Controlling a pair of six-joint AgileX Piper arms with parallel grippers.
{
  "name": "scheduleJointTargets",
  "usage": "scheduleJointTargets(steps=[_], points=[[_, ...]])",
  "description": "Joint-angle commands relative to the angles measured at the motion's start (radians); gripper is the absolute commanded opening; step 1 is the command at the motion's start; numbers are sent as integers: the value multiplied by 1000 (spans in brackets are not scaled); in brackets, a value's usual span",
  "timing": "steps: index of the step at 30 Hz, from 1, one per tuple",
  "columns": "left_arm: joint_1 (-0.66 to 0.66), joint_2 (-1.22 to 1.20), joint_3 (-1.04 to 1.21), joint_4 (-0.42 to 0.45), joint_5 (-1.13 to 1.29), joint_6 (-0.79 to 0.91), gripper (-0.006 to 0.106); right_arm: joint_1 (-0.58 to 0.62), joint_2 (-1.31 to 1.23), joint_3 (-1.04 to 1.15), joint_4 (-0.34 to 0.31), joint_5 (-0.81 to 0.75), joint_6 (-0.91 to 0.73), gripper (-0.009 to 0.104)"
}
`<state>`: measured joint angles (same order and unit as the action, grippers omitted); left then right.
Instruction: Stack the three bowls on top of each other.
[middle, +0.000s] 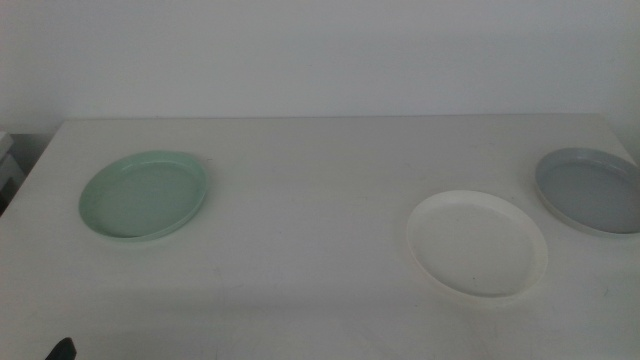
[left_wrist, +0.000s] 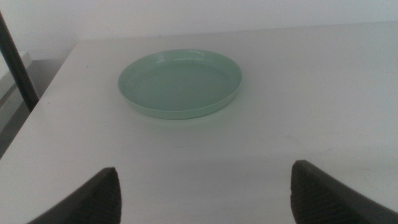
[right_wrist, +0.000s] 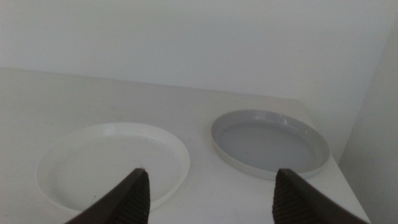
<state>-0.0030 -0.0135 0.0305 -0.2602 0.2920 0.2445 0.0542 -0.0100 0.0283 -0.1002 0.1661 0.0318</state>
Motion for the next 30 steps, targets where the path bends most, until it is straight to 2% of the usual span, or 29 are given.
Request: scheduleJointTargets(steps=[1, 8, 20, 23, 30], points=[[-2, -11, -5, -14, -72, -7, 105, 1, -26, -52, -13, -55, -12, 50], [-2, -11, -5, -14, -72, -7, 105, 1, 56, -260, -16, 111, -12, 50], [-2, -11, -5, -14, -72, -7, 105, 1, 412, -622, -16, 328, -12, 50], [-2, -11, -5, -14, -72, -7, 105, 1, 522, -724, 17, 374, -9, 50], [-2, -11, -5, -14, -72, -7, 105, 1, 811, -1019, 118, 608, -9, 50]])
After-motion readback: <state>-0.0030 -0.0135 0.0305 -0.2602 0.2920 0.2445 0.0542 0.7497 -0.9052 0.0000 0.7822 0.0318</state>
